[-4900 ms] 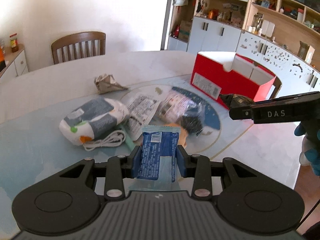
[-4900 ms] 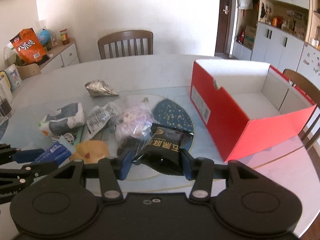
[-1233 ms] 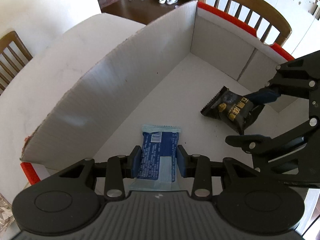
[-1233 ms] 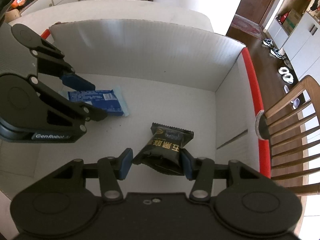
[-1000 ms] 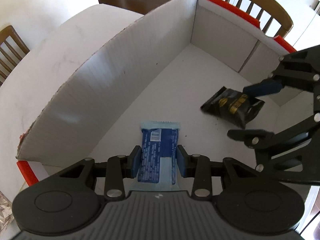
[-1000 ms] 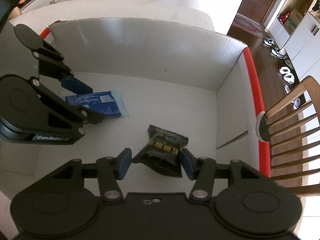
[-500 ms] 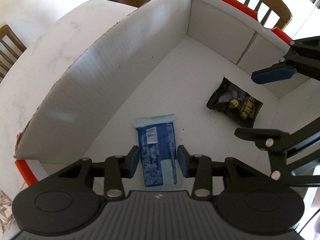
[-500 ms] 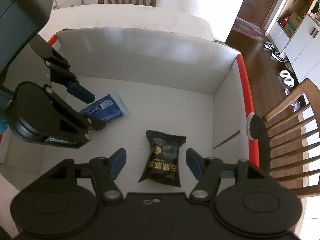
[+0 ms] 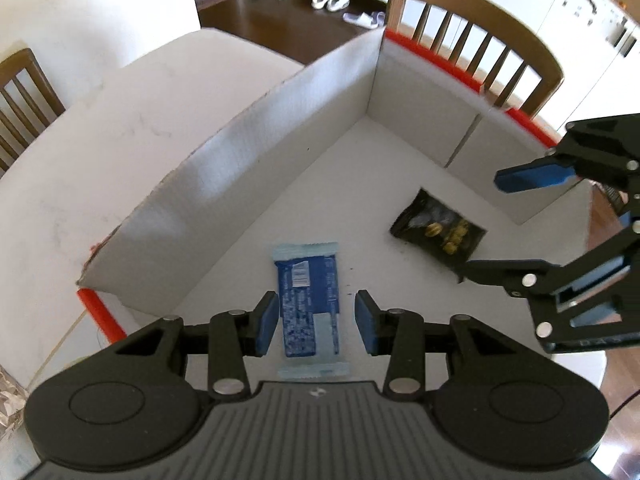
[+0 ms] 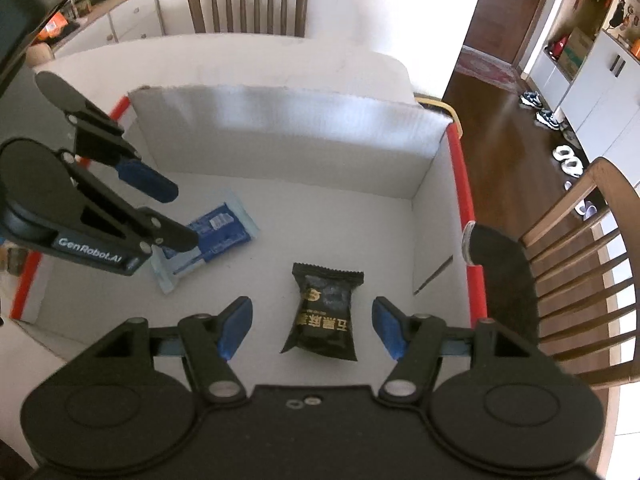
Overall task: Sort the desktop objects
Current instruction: 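Open the right tool to drop the black packet while the left tool releases the blue bar, then withdraw both tools from the shoebox back toward the snack pile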
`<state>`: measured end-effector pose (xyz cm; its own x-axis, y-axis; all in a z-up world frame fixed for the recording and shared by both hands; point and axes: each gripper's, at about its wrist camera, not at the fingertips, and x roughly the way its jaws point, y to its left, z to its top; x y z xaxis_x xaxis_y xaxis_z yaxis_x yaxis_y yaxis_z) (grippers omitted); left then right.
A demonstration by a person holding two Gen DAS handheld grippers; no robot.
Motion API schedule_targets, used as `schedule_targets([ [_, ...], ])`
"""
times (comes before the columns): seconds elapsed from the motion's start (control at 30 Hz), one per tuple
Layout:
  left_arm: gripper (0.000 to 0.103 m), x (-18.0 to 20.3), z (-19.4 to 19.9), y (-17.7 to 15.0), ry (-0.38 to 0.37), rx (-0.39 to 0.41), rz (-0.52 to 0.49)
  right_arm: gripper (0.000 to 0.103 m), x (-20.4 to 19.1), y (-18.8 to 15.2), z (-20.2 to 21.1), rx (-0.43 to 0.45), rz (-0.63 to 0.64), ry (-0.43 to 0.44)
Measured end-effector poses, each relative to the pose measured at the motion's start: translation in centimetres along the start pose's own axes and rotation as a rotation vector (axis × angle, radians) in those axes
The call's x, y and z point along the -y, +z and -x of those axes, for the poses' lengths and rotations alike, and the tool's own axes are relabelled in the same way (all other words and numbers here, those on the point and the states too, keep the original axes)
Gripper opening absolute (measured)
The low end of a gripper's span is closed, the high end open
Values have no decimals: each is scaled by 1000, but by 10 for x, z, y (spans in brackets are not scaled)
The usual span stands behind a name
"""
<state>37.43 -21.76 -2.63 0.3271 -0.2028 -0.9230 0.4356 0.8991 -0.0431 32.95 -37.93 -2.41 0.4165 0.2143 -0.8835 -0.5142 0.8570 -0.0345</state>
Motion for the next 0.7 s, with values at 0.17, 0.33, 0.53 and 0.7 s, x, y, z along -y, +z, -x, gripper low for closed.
schedule_targets([
  [0.17,40,0,25,-14,-6,54,7,66,-8,-2,15,41,17,-7],
  [0.33,40,4,53,-29,-15,124,-1,66,-12,-6,32,81,-1,-11],
  [0.53,40,7,77,-49,-8,196,6,66,-24,-9,55,132,-2,-10],
  [0.7,40,8,96,-67,-11,234,17,66,-37,-12,69,165,-12,-7],
])
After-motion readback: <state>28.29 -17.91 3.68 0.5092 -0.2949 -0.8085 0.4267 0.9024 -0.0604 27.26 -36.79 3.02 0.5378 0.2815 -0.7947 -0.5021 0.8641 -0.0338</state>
